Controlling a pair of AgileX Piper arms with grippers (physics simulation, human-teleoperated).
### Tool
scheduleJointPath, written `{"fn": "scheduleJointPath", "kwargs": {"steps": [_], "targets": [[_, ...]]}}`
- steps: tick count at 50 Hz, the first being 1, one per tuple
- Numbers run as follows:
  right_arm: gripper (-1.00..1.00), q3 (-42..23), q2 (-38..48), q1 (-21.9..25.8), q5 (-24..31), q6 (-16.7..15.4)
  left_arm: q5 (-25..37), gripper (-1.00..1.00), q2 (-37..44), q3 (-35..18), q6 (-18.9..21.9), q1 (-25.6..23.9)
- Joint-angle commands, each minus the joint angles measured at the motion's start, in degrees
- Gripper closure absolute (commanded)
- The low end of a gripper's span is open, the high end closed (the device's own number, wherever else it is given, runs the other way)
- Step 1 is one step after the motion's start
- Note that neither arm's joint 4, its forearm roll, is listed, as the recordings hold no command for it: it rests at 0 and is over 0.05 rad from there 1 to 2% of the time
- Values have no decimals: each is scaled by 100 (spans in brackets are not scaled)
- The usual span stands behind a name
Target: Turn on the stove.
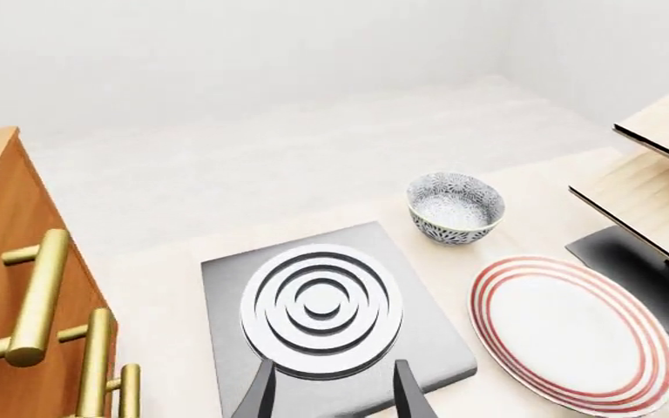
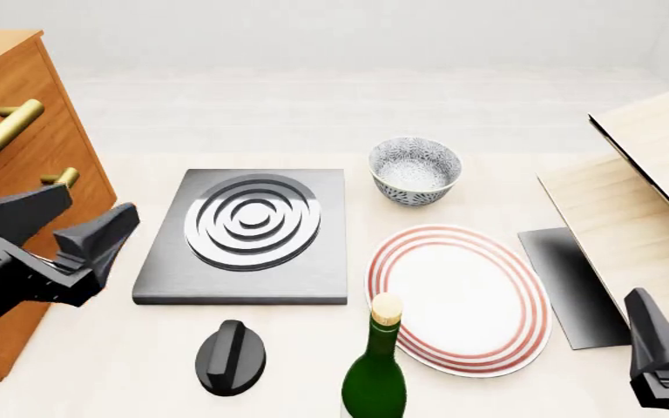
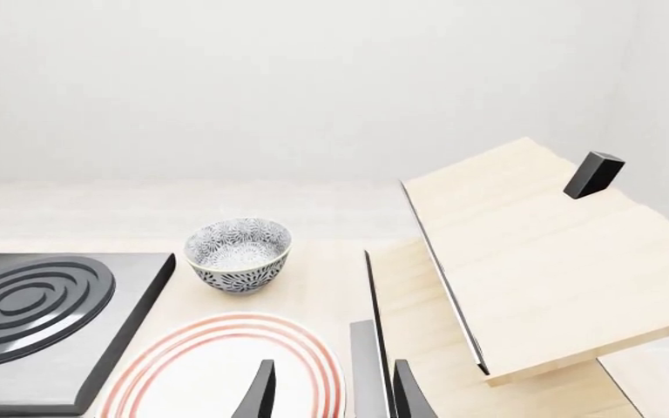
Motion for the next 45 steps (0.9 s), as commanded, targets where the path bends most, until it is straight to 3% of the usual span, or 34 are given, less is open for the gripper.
{"fn": "scheduleJointPath", "kwargs": {"steps": [1, 2, 6, 10, 20, 21, 23, 29, 34, 45], "targets": [[-100, 14, 13, -18, 17, -5, -313, -100, 1385, -167, -516, -612], [-100, 18, 26, -3, 0, 21, -428, -100, 1679, -114, -323, -696], [-100, 9, 20, -13, 14, 18, -451, -100, 2239, -52, -763, -421], [-100, 14, 31, -5, 26, 41, -298, -100, 2227, -172, -586, -616], [-100, 24, 70, 16, 7, 53, -105, -100, 2819, -492, -642, -681], [-100, 23, 57, 20, 20, 48, -90, -100, 2846, -560, -679, -892], [-100, 25, 60, 21, 20, 53, -21, -100, 3003, -666, -498, -922], [-100, 23, 87, 12, 3, 57, 294, -100, 3062, -940, -579, -1071], [-100, 23, 111, 19, -5, 125, 370, -100, 3270, -922, -545, -1337], [-100, 25, 122, 7, -4, 107, 403, -100, 3370, -831, -534, -1362]]}}
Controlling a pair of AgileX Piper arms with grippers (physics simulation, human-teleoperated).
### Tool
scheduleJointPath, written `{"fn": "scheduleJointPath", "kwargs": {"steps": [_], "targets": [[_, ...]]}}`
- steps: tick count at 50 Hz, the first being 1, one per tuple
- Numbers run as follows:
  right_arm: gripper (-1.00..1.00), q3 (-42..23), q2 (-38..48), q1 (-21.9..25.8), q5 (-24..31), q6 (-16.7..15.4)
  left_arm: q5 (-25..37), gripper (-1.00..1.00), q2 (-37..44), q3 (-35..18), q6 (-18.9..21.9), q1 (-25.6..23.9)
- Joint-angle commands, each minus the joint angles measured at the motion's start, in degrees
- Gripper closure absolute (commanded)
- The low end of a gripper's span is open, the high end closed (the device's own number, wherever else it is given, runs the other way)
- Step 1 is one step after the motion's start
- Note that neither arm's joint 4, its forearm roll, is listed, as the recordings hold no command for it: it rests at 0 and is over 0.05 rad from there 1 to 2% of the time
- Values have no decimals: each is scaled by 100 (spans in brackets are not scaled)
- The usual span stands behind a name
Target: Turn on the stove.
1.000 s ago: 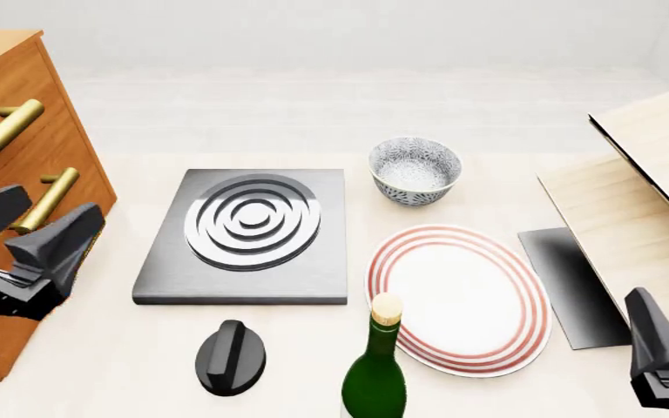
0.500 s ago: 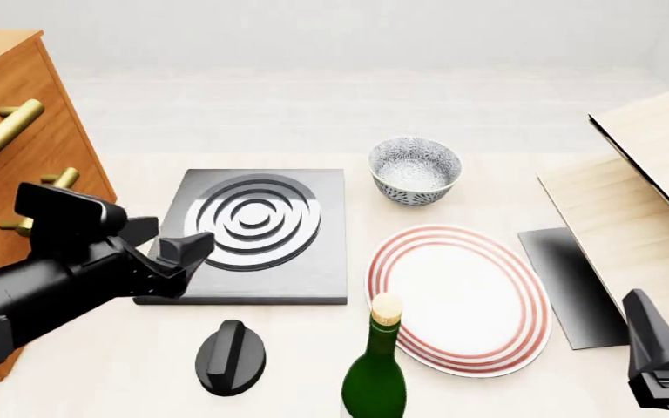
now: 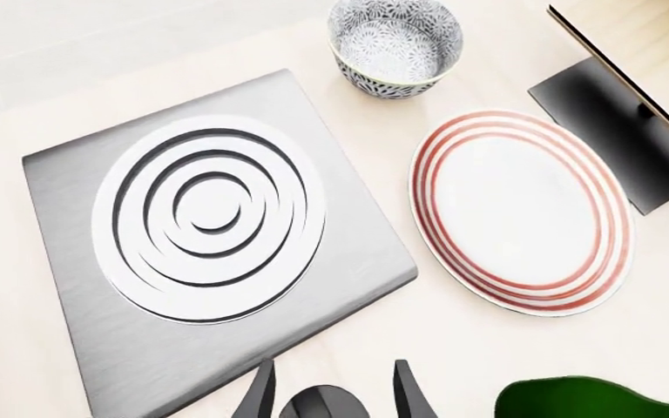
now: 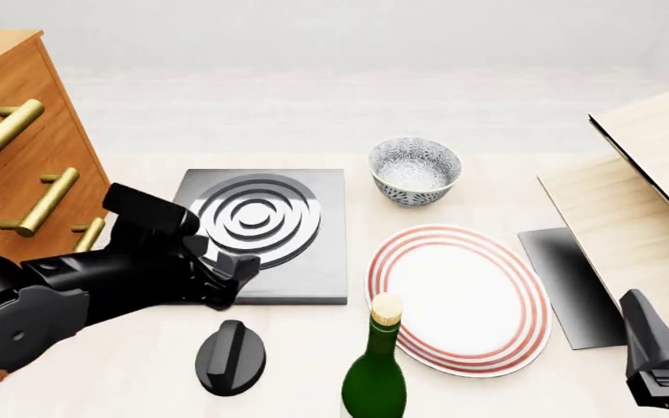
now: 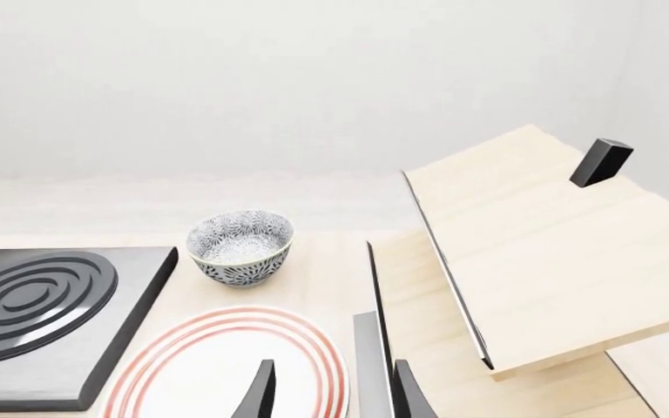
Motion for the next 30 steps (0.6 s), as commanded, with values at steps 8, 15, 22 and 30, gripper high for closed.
{"fn": "scheduleJointPath", "kwargs": {"steps": [8, 15, 22, 30], "targets": [[-100, -3, -66, -30, 42, -2, -19, -100, 355, 174, 87, -13], [-100, -3, -76, -27, 46, 3, -199, -100, 512, 248, 66, -3], [-100, 3, -141, -2, -37, 20, -434, -100, 859, 268, 109, -11], [-100, 3, -150, 39, -118, 26, -886, -100, 1237, 494, 167, 108]]}}
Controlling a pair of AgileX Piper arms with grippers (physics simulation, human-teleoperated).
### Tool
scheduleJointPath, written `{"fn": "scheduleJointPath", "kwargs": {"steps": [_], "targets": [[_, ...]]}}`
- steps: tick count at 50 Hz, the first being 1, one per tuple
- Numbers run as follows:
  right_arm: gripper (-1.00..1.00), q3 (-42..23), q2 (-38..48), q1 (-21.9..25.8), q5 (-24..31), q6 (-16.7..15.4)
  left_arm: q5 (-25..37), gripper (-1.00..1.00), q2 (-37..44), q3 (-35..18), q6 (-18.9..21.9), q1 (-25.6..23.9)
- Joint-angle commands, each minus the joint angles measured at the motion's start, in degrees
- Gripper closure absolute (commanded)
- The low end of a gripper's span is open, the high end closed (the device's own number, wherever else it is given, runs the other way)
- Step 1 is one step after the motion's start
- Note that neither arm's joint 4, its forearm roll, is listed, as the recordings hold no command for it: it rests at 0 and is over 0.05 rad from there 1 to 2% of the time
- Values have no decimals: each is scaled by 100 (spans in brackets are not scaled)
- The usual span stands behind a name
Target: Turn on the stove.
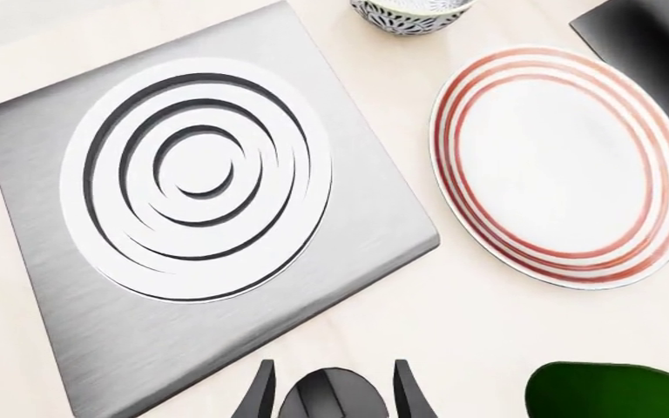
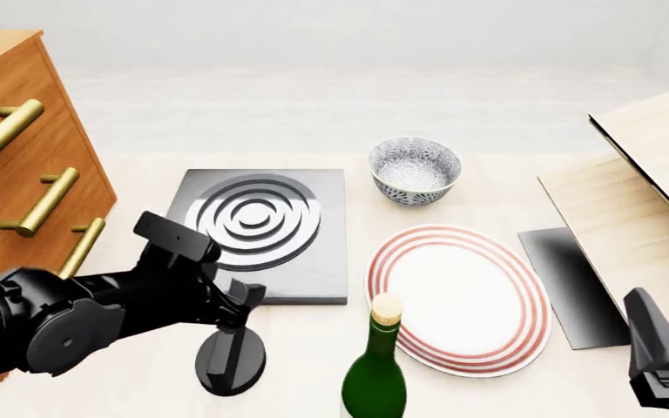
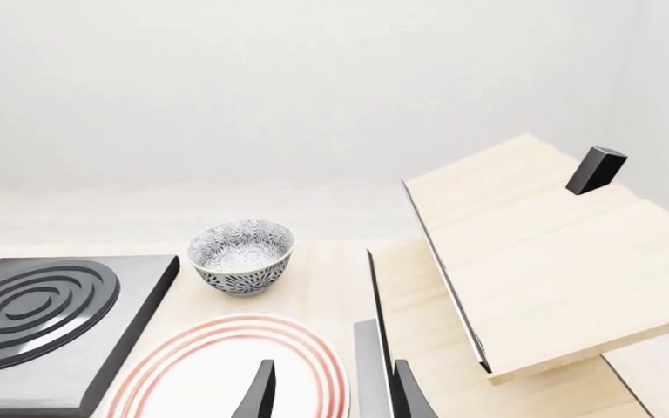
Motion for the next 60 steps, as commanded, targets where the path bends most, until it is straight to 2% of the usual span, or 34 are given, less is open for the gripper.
{"fn": "scheduleJointPath", "kwargs": {"steps": [1, 6, 15, 27, 51, 60], "targets": [[-100, 1, -31, 43, -90, 6, -557, -100, 524, 258, 51, 77], [-100, 2, -31, 81, -87, -27, -842, -100, 735, 381, 28, 72], [-100, 2, -31, 139, -62, -83, -1036, -100, 936, 344, 121, 126], [-100, 2, -30, 155, -53, -95, -1281, -100, 1061, 560, 238, 275], [-100, 2, -30, 178, -27, -125, -1408, -100, 722, 973, 446, 610], [-100, 3, -29, 189, -9, -130, -1248, -100, 406, 1073, 498, 702]]}}
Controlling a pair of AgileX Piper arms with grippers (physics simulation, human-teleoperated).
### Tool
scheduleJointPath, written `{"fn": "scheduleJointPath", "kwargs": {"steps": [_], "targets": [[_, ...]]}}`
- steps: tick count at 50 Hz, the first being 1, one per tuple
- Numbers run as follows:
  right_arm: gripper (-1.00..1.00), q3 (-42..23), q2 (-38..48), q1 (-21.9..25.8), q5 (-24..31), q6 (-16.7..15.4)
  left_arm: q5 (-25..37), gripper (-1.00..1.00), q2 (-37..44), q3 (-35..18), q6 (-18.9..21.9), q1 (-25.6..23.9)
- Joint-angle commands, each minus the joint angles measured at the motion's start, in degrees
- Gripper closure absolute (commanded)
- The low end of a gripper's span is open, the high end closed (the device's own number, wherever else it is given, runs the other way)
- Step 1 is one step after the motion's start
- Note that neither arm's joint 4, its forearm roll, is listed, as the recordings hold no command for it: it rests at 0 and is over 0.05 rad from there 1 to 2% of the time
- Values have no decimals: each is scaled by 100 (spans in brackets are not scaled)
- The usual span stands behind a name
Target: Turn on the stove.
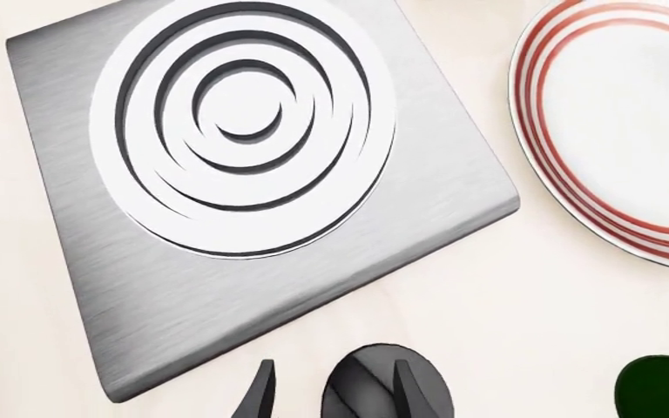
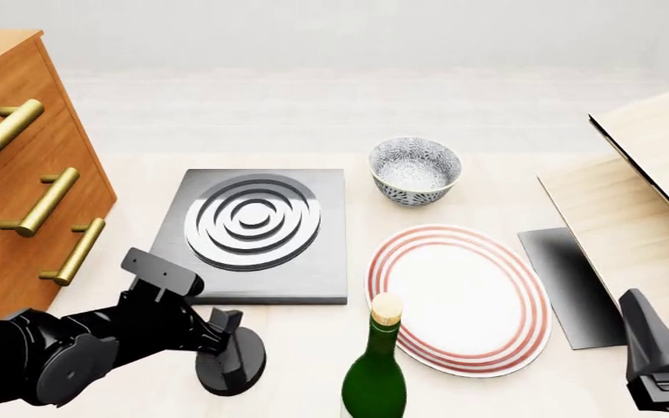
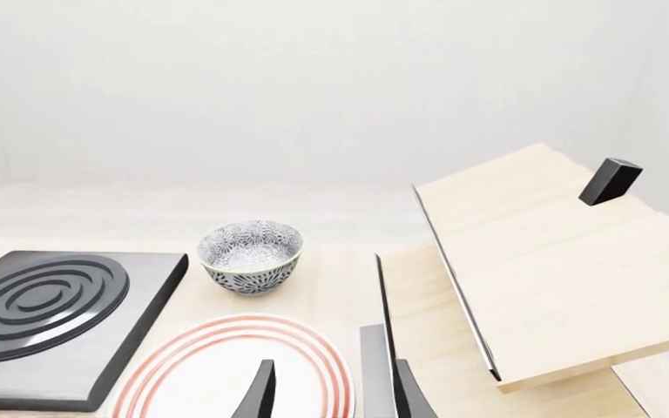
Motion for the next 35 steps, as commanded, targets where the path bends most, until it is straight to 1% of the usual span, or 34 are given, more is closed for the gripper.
{"fn": "scheduleJointPath", "kwargs": {"steps": [1, 8, 15, 23, 30, 35], "targets": [[-100, -4, 22, 20, 7, -14, 101, -100, -310, 202, 115, 120], [-100, -2, 26, 25, 14, -12, 124, -100, -411, 265, 126, 117], [-100, -3, 25, 33, 25, -8, -39, -100, -434, 468, 123, 122], [-100, 1, 1, 31, 48, -8, -84, -100, -536, 633, 89, 83], [-100, -3, 26, 45, 38, -11, -5, -100, -726, 714, 59, 46], [-100, -2, 25, 37, 39, -7, 212, -100, -1039, 748, 39, -17]]}}
